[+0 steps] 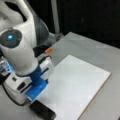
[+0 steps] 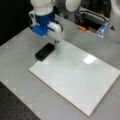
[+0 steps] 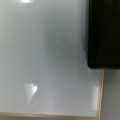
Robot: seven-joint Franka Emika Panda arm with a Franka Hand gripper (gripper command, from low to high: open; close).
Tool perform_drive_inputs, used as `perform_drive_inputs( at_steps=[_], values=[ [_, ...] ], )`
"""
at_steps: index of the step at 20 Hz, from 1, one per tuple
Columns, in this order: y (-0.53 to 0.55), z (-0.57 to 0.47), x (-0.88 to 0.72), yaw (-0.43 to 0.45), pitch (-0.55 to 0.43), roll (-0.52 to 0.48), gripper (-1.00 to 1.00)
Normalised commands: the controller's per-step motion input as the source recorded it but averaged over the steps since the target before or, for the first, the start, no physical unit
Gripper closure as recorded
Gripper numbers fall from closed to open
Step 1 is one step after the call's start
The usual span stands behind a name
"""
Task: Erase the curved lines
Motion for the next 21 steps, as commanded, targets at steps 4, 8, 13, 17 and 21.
perform_drive_inputs(
  at_steps=[4, 8, 13, 17, 21],
  values=[
    [0.51, 0.15, -0.14, 0.034, 0.058, -0.096, -1.0],
    [0.54, 0.09, -0.15, -0.023, 0.007, -0.026, -1.0],
    [0.55, 0.06, -0.16, -0.096, -0.027, -0.051, -1.0],
    [0.41, 0.0, -0.13, -0.097, -0.098, -0.113, -1.0],
    [0.25, -0.1, -0.11, -0.081, -0.126, -0.144, -1.0]
  ],
)
